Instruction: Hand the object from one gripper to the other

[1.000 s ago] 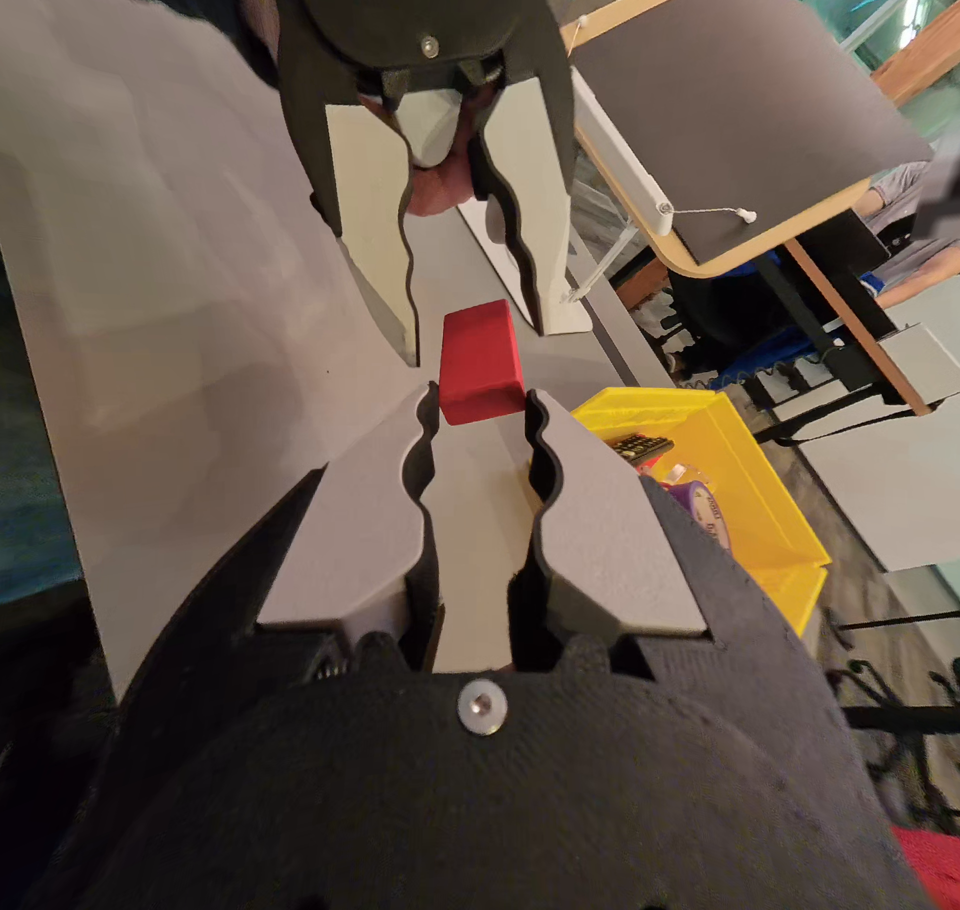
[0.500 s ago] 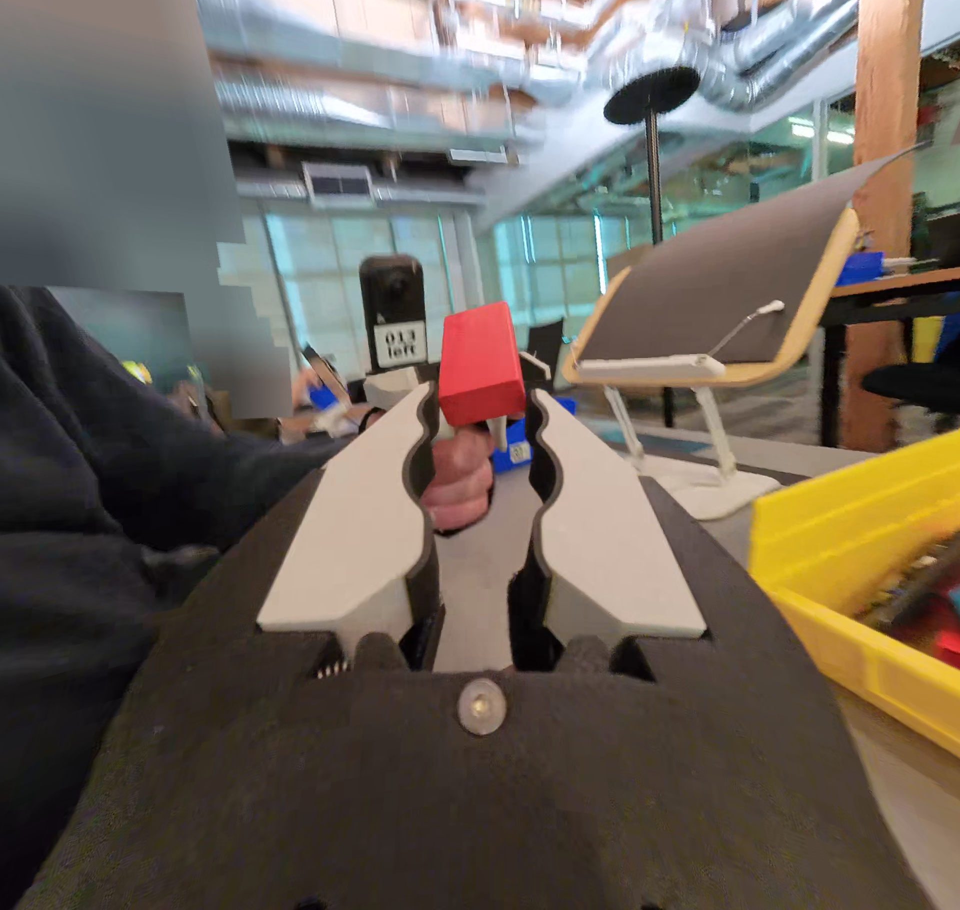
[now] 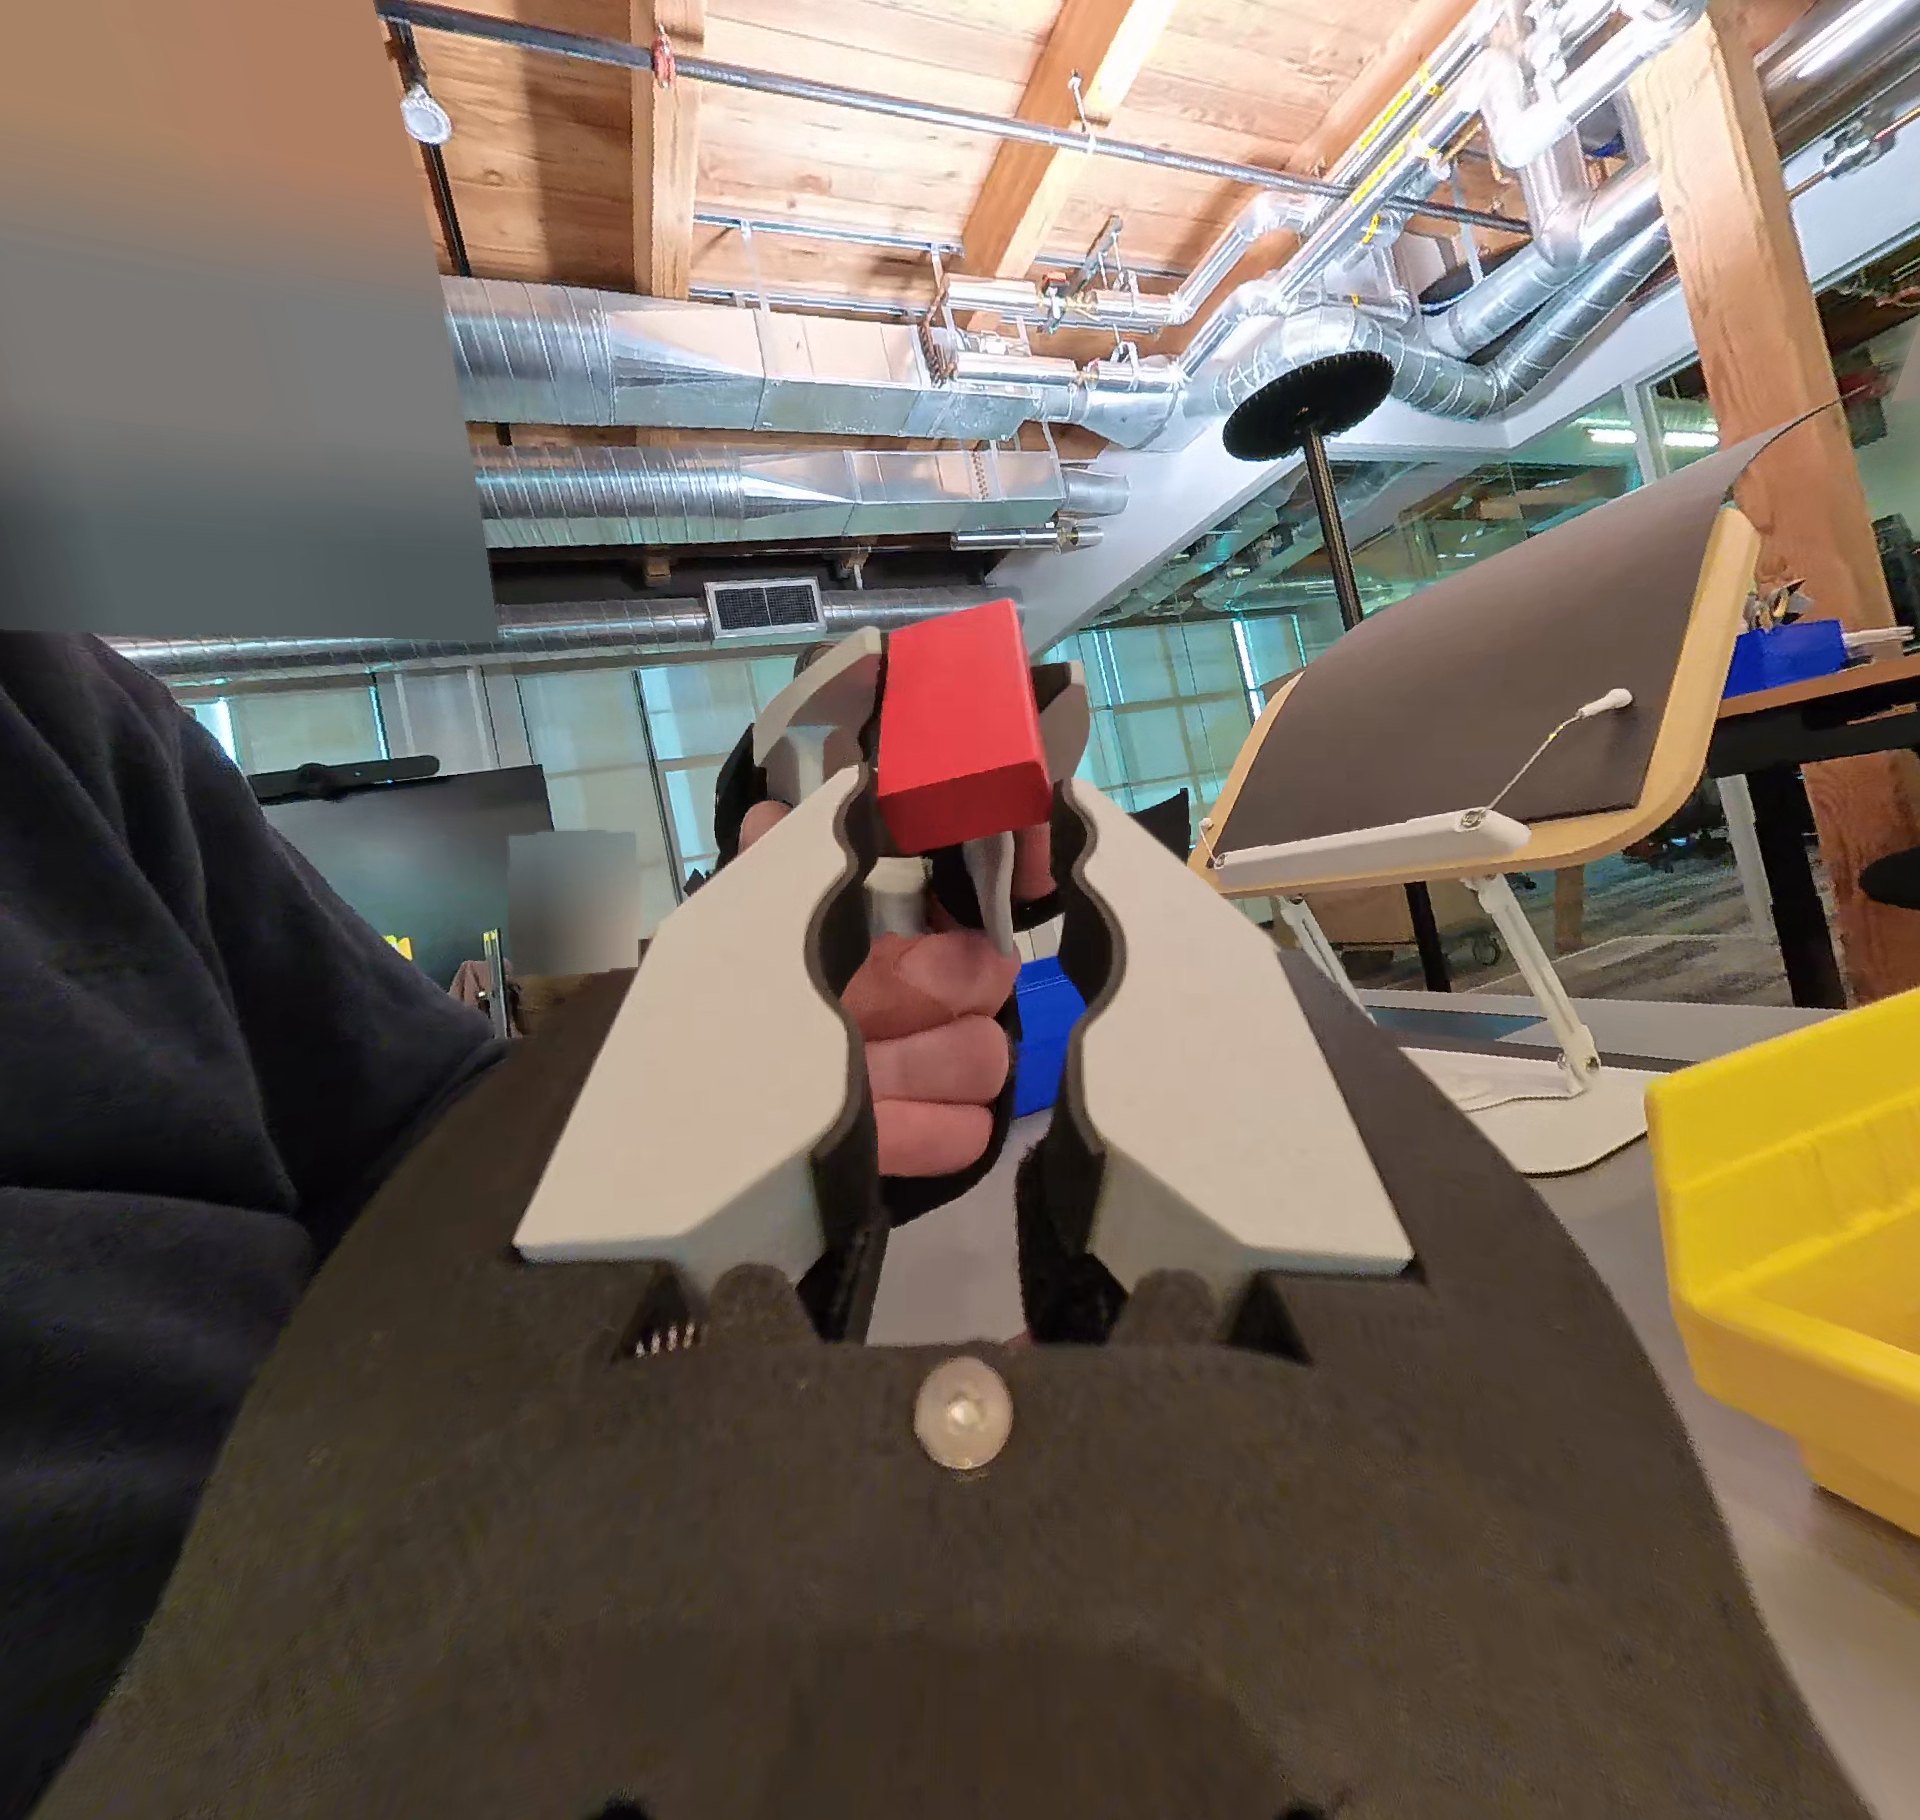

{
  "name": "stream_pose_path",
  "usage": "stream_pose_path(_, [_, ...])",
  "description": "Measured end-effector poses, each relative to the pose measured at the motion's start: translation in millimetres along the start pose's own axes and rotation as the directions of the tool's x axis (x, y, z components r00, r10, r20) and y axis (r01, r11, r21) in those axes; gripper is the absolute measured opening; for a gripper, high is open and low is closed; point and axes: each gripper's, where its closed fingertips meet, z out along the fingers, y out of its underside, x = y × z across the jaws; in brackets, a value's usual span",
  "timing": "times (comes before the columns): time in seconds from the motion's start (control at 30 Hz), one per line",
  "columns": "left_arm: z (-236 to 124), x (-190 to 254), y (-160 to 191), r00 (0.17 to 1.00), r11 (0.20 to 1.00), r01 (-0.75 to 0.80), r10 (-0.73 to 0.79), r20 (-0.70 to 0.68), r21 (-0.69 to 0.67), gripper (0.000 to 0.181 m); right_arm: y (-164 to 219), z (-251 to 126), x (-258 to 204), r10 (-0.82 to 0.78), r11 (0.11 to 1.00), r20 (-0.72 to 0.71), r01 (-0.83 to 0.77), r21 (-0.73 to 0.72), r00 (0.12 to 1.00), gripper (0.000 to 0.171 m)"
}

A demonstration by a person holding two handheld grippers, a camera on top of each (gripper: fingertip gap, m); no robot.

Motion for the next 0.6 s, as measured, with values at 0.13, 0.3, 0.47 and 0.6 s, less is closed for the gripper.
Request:
stream_pose_path(0.13, [-0.6, 1.8, -0.9, 1.000, 1.000, -0.015, 0.015, -0.008, 0.000, 0.037, 2.4, 1.7, -2.1, 0.025, 0.999, 0.014, -0.026, 0.019, 1.000, 0.031])
stream_pose_path(0.3, [-3.6, 2.5, -3.2, 0.999, 0.999, -0.034, 0.034, -0.008, 0.003, 0.036, 3.9, 4.8, -2.2, 0.054, 0.998, 0.028, -0.055, 0.033, 0.998, 0.031])
stream_pose_path(0.47, [-8.0, 0.9, -2.3, 0.998, 0.998, -0.065, 0.065, -0.004, -0.024, 0.036, 8.7, 6.4, -0.3, 0.064, 0.998, 0.023, -0.064, -0.010, 0.998, 0.049])
stream_pose_path(0.6, [-14.5, -7.3, -0.5, 0.981, 0.979, -0.179, 0.185, 0.055, -0.102, 0.036, 21.1, -4.0, 6.7, -0.056, 0.982, -0.042, 0.048, -0.181, 0.998, 0.051])
